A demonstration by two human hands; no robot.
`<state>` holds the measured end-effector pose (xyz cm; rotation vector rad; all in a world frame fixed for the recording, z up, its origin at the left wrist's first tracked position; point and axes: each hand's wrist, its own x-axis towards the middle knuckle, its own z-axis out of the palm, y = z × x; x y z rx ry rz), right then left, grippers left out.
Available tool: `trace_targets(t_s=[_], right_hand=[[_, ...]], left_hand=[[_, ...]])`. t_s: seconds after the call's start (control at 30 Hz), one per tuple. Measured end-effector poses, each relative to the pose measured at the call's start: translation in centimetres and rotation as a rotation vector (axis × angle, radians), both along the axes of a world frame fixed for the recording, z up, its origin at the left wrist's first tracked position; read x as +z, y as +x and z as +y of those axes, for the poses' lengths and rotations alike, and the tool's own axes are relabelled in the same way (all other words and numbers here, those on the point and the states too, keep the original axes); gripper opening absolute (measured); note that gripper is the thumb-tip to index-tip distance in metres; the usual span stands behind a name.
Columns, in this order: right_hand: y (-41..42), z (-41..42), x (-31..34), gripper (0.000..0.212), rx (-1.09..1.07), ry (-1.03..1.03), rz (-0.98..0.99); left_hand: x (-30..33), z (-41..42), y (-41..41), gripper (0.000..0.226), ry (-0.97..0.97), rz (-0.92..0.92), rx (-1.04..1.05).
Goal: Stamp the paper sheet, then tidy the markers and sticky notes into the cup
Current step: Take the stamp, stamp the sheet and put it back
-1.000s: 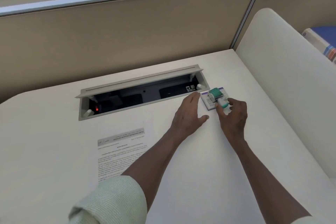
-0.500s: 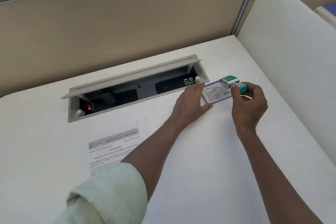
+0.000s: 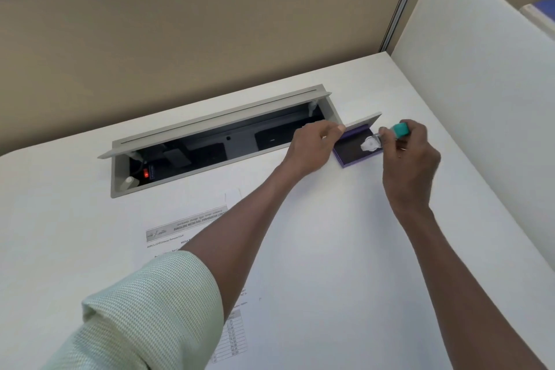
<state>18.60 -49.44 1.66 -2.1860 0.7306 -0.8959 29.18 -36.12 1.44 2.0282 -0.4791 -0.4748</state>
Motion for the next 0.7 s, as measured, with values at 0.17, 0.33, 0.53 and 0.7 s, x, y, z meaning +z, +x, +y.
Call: trace_targets(t_s=[0.17,0.33,0.53,0.7], right_hand=[[1.8,0.7,-1.1,0.034,0.099,-0.245,0.154],[2.9,0.9,-2.1,0.029,0.134,-0.454,0.203],[3.2,1.0,-2.3,0.027,0.146,-0.523,0.211],[3.3,1.2,-2.7,0.025,0.127,-0.548,0.211]], left_hand=[[0.0,-0.5,0.4,0.036,-0.061,0.110,0.091],[0.1,-0.6,0.4,0.036,-0.063,0.116,0.078],[-0.1,-0.7,0.5,0.038,-0.062,0.098,0.076],[-0.1,-0.7,0.2,0.038,-0.046,0.072,0.064]])
